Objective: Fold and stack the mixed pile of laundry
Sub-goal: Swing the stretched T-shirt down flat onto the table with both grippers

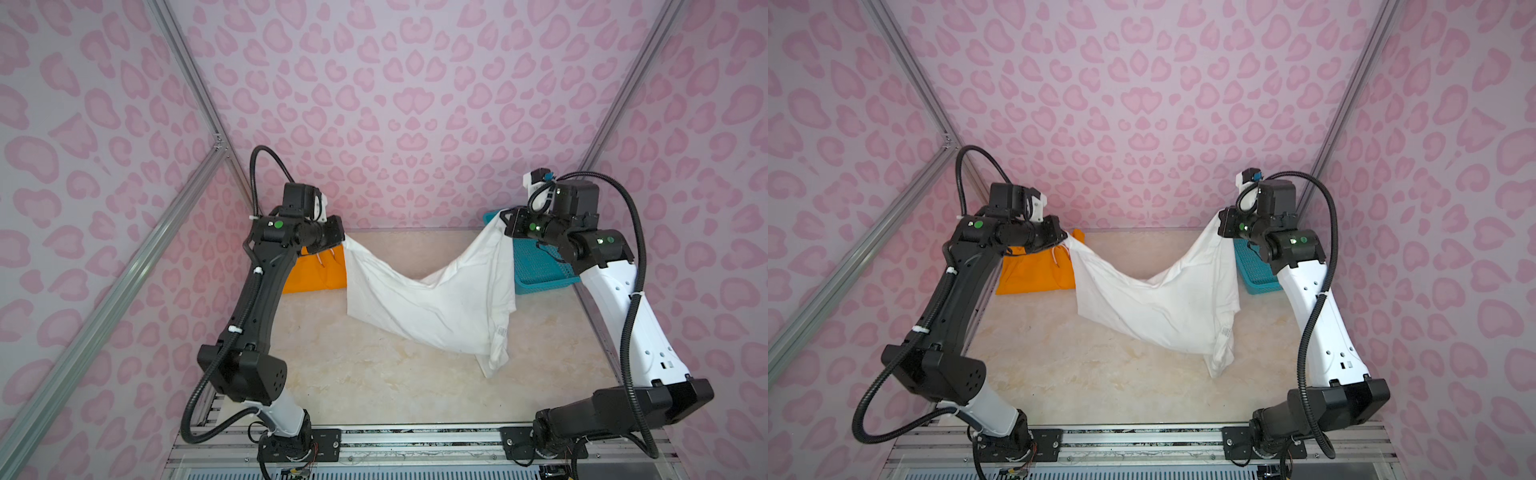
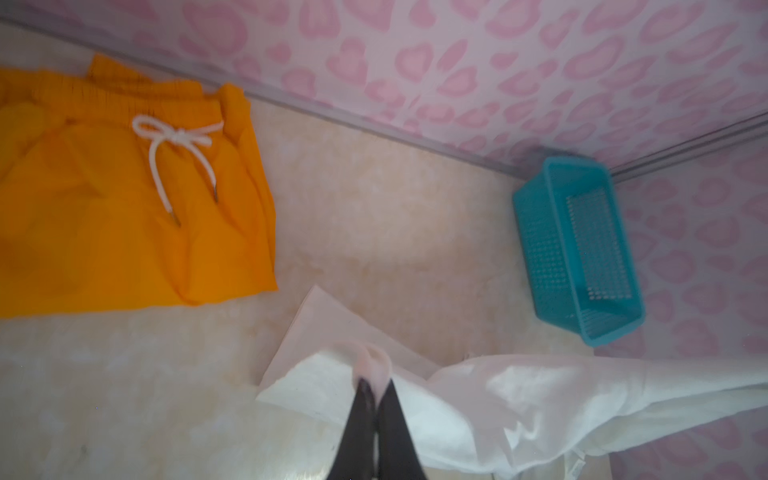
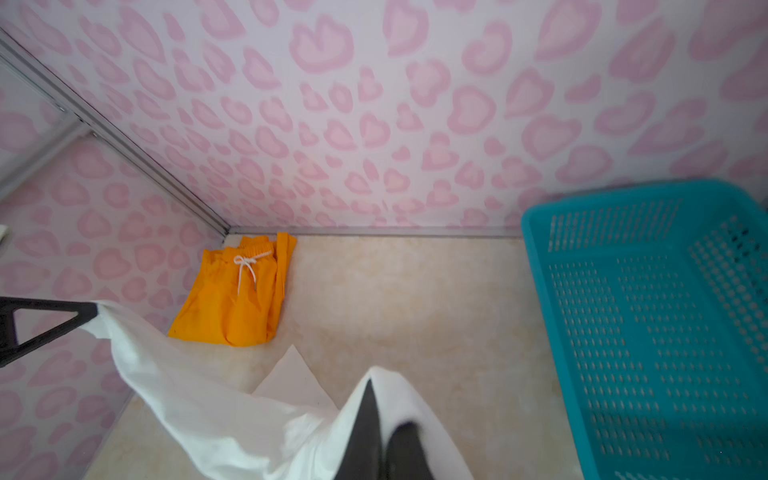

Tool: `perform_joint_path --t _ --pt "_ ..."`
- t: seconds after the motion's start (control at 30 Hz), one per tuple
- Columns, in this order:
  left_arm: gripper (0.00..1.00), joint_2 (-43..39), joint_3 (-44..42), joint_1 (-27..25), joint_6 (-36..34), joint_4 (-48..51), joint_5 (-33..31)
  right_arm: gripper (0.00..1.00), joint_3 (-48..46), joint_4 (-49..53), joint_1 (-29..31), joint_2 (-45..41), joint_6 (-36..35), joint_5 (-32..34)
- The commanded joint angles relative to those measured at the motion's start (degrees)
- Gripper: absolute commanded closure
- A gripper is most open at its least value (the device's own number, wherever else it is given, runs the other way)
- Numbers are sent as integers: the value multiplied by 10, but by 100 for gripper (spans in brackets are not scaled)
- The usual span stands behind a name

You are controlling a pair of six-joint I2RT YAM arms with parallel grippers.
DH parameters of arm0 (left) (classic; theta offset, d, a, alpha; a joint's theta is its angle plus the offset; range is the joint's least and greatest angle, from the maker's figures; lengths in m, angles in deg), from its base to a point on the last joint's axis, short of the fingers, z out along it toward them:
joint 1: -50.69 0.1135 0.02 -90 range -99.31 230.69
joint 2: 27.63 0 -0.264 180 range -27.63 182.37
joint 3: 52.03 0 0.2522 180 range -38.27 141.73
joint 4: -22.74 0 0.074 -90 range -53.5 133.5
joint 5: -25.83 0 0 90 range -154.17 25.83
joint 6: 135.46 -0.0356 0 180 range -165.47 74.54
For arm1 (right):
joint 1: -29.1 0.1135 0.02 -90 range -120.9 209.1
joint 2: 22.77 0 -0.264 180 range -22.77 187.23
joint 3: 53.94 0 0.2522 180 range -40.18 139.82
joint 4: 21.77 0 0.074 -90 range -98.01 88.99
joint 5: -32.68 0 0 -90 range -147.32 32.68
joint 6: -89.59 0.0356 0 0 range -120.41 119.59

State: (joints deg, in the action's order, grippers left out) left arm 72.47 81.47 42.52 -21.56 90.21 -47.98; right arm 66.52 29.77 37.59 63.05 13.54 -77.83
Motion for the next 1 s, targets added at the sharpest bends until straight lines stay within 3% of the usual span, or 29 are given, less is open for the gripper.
perform_joint_path --t 0.0,0.07,0.13,0.37,0.53,0.63,0.83,0.97 --pt "97 69 193 12 0 22 28 100 61 -66 -1 4 14 -49" --pt "97 73 250 17 -1 23 38 100 59 -87 -1 -22 9 -59" --pt "97 28 209 19 -27 -2 38 100 27 -105 -1 -63 -13 -70" --pt "97 -234 -213 28 -89 -179 -18 100 -136 -112 0 -182 -81 -88" --pt "97 -303 -355 35 -86 -106 -30 100 -240 -44 6 -229 -68 -72" --pt "97 -322 -422 35 -67 -56 -9 100 -318 -26 8 -274 -15 -38" --pt "97 -364 -562 35 -46 6 55 100 -472 42 8 -328 78 -42" --pt "97 -401 -603 35 -46 51 35 100 -556 77 8 -350 115 -19"
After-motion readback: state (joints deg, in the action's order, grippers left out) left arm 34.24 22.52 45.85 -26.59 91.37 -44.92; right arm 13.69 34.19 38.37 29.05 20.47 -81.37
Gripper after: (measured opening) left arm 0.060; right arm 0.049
